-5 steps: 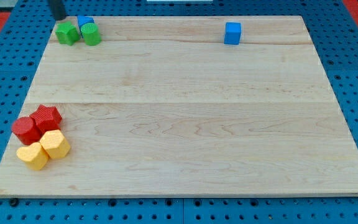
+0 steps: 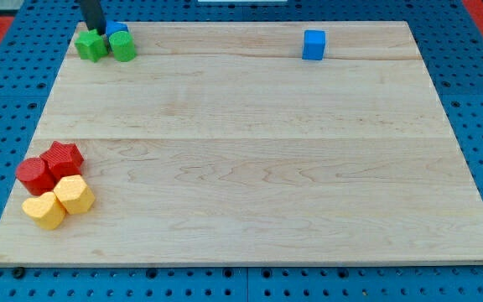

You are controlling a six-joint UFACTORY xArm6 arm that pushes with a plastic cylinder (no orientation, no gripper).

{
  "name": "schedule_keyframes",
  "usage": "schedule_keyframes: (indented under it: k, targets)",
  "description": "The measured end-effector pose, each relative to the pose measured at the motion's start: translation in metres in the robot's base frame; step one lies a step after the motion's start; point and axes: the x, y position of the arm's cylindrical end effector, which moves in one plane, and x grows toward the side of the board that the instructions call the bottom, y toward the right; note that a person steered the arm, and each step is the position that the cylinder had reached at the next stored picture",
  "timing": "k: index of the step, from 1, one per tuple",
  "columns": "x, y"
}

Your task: Push blue triangle to the left of the blue cube

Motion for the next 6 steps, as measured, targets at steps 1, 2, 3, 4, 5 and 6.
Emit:
schedule_keyframes:
  k: [1, 2, 3, 4, 5, 6]
  targets:
    - [0.005, 0.013]
    - [0.003, 0.036]
    - [0.003, 0.075]
    - [0.003, 0.117]
    - [0.003, 0.159]
    - [0.005, 0.204]
